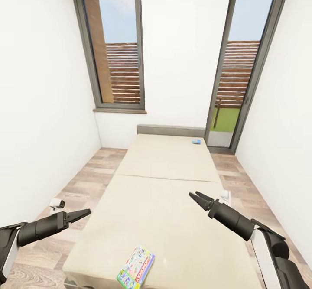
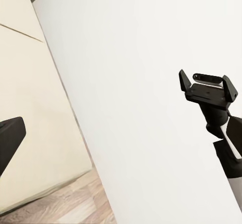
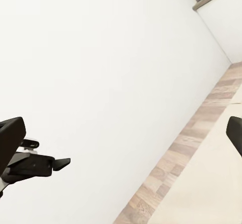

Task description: Put all the toys in the child's room - the three board games (two on the bed and one on the table), the two jigsaw puzzles on the table, and the tennis ball on the table - inside the toy box on the table in the child's room.

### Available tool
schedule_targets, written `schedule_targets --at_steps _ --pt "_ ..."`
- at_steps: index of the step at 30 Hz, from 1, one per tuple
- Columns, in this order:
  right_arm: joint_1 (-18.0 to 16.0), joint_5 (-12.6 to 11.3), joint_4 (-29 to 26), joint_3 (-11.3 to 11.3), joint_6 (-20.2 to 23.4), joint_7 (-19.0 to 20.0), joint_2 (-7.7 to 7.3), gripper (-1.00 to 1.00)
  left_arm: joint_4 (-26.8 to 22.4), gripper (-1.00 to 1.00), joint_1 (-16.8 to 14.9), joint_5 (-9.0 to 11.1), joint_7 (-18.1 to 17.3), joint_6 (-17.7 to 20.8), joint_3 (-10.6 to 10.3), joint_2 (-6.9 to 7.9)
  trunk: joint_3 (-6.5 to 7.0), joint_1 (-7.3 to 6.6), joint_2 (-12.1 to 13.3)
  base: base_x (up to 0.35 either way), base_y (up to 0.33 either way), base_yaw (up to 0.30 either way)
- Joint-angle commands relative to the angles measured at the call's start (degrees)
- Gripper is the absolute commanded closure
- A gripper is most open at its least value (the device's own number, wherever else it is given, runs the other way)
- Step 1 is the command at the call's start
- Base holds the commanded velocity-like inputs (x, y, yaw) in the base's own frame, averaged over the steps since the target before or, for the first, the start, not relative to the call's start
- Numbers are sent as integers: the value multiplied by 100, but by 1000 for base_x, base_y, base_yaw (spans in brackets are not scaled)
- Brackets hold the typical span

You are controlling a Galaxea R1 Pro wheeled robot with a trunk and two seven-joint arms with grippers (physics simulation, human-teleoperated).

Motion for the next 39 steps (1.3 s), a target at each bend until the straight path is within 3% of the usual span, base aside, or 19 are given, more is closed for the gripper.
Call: schedule_targets --at_steps 1,39 --pt "-5 -25 -1 -4 37 5 0 -100 -1 -100 -5 -2 -22 59 1 1 -3 4 -12 0 0 0" --pt "-5 -23 7 -10 36 4 -1 -100 3 -100 -5 -2 -15 55 1 5 355 4 -12 0 0 0"
